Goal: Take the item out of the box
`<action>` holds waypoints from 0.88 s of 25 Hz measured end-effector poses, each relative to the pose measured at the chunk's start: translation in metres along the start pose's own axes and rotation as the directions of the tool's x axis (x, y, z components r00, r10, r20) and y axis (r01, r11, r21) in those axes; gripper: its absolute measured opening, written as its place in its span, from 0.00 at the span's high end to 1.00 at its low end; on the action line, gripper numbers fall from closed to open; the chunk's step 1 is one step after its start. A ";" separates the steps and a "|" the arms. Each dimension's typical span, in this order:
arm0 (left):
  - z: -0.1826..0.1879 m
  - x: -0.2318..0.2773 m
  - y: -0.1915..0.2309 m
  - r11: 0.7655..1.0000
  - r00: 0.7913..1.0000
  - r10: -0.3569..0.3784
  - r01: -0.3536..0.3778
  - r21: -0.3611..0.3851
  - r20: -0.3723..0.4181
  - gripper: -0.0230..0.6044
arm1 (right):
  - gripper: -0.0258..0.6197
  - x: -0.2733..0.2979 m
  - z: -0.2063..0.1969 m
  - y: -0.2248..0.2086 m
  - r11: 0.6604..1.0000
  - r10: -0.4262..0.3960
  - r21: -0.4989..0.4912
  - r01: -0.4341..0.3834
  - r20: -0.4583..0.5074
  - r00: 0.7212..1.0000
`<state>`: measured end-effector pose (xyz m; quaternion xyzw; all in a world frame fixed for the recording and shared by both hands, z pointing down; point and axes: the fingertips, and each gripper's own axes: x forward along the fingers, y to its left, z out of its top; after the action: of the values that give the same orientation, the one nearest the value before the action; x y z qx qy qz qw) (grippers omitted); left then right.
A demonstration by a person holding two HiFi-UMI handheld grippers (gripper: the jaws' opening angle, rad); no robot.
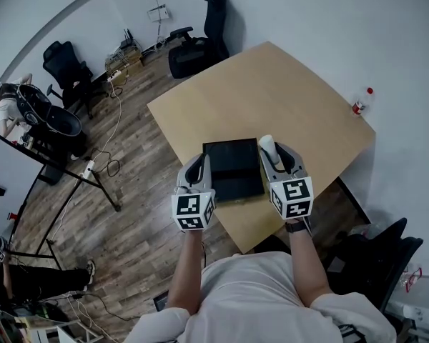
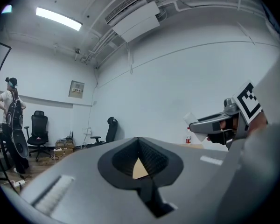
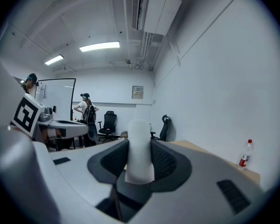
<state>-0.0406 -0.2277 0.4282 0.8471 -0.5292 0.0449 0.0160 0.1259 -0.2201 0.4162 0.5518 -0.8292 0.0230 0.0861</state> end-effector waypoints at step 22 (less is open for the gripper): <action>0.027 -0.006 0.017 0.999 0.996 0.031 -0.028 -0.043 0.081 0.95 | 0.74 0.006 0.037 0.013 0.998 -0.049 -0.030 0.053 0.117 0.992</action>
<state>-0.0564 -0.2320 0.4002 0.8399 -0.5426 -0.0006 0.0116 0.1073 -0.2257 0.3820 0.5718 -0.8186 -0.0250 0.0472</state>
